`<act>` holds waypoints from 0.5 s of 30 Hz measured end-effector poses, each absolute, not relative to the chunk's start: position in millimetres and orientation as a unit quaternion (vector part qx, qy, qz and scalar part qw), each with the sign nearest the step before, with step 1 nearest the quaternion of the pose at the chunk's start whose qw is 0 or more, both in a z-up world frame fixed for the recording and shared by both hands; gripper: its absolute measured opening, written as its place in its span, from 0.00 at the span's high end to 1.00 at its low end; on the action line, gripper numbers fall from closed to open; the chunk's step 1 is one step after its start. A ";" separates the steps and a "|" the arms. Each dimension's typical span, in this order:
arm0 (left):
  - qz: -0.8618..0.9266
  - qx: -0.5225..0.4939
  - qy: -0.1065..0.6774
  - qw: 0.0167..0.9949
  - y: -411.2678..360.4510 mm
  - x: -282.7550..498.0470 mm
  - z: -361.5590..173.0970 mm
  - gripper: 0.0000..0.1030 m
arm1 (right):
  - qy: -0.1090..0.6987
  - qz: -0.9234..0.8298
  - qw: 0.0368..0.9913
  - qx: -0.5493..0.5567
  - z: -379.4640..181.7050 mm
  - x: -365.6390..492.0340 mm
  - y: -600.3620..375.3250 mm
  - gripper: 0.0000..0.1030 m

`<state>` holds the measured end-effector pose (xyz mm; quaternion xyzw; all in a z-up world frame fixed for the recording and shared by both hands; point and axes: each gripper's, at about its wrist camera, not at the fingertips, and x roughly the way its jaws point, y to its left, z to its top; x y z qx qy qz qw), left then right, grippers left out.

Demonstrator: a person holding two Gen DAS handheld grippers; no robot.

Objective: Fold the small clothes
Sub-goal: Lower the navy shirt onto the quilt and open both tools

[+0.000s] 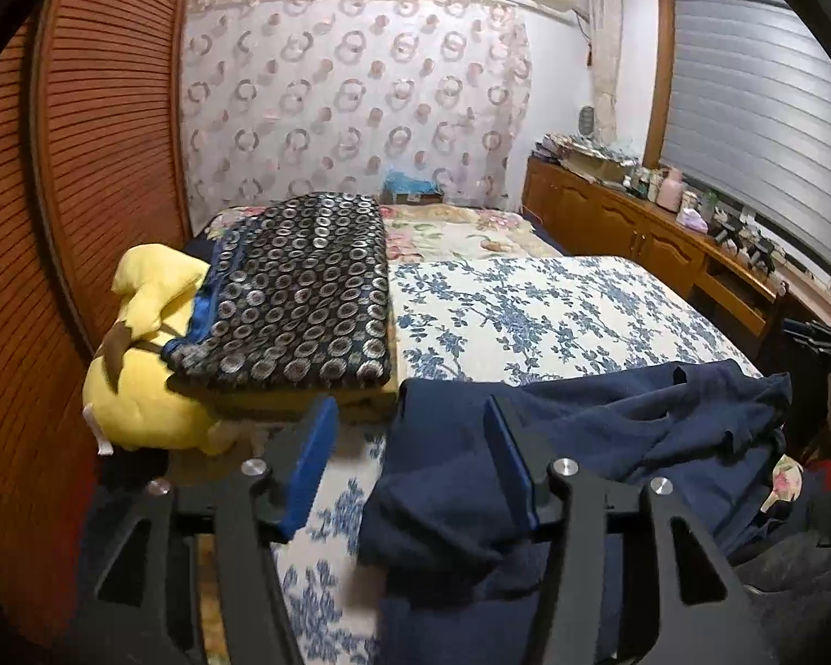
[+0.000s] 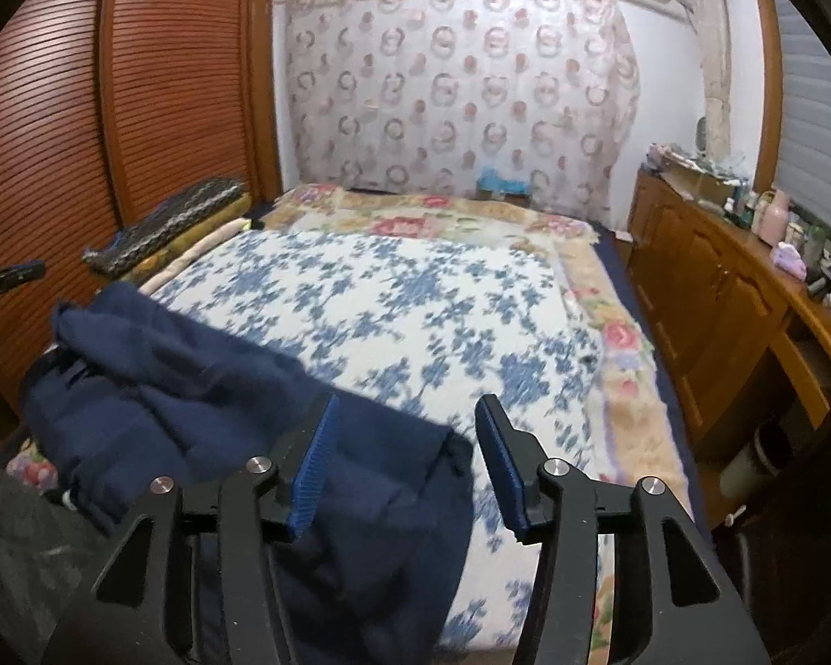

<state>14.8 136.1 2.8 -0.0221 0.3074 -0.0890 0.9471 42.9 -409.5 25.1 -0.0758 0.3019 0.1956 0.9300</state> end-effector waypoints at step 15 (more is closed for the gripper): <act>-0.085 -0.010 0.409 0.909 129.6 100.8 -43.1 0.47 | 0.369 0.206 0.903 -0.077 -31.7 101.5 -390.9 0.41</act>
